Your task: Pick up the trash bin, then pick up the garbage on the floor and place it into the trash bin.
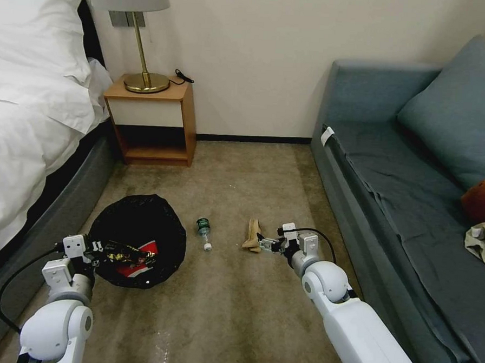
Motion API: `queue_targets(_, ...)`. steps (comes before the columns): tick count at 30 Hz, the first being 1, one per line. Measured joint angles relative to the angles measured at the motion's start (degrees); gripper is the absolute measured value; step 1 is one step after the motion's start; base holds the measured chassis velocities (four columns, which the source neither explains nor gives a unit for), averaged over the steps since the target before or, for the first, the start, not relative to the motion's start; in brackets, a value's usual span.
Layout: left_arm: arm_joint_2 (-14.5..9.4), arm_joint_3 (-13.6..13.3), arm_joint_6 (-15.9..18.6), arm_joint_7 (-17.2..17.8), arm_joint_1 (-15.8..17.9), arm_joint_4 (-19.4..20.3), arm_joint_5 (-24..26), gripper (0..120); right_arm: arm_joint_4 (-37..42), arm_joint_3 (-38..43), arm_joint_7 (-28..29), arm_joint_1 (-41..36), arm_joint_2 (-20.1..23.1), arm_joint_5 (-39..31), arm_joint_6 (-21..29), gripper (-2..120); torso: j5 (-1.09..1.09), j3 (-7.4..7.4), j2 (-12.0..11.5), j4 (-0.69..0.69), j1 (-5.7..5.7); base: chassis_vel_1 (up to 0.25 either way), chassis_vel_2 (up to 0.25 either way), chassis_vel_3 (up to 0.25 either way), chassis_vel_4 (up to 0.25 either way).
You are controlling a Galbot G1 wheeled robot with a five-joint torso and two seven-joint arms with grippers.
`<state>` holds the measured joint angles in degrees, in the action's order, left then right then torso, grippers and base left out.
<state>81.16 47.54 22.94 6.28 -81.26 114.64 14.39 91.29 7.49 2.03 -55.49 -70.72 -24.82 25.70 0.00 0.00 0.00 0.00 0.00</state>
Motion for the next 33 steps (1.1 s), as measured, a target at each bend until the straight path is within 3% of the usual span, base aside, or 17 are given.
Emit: queue_targets(33, -0.03, 0.25, -0.33, -0.05, 0.5, -1.13, -0.02, 3, -2.33, -0.83, -0.85, -0.15, -1.41, 2.48, -0.43, 100, 0.0, 0.0, 0.0, 0.0, 0.0, -0.046, 0.05, 0.045, -0.045)
